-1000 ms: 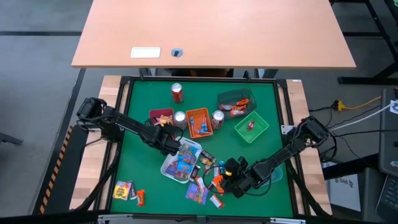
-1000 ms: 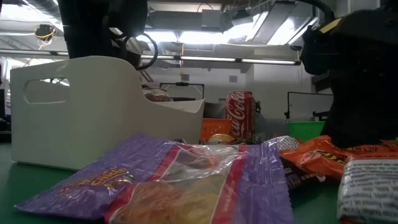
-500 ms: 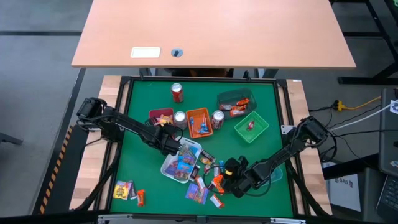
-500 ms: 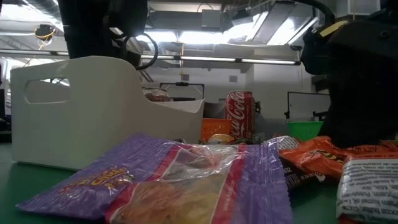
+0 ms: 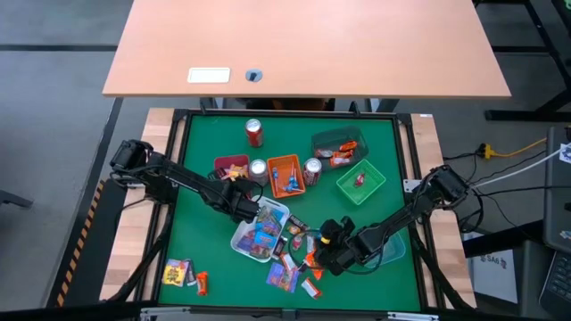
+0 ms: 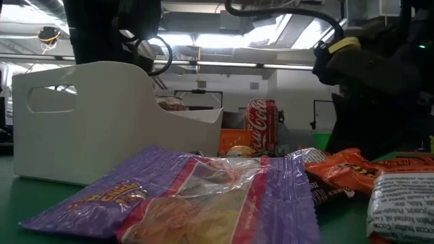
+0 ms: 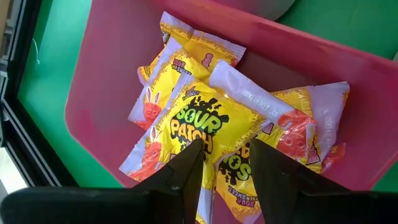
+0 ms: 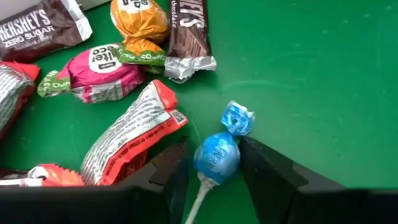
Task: Sort candy
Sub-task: Put the blue lollipop into the orange bin
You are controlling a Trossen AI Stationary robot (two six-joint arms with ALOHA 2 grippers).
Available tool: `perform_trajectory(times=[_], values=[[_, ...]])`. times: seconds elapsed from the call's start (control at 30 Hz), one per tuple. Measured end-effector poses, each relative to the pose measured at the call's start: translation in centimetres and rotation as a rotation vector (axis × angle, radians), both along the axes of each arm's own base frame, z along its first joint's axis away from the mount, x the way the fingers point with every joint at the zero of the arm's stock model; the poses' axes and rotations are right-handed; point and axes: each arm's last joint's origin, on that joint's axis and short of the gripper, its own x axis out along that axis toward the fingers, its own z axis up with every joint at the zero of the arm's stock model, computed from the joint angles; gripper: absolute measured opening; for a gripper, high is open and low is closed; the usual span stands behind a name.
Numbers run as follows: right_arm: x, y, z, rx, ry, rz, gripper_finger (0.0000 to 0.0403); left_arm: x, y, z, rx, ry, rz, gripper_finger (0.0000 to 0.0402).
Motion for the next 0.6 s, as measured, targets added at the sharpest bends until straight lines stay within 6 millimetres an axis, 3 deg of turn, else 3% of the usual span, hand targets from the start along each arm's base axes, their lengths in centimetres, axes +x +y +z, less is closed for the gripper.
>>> perform_trajectory(times=[0.3,0.4,0.6], values=[[-0.08,0.04,0.0,0.001,0.007,0.006,0.007,0.01,0.0,0.0,0.0,-0.002,0.0,0.012],[-0.08,0.04,0.02,0.003,0.007,0.006,0.0073,0.01,0.0,0.0,0.0,-0.002,0.0,0.012],[-0.16,0.08,0.49,0.046,0.019,0.021,0.0119,-0.05,-0.24,-0.12,-0.086,0.018,0.014,0.012]])
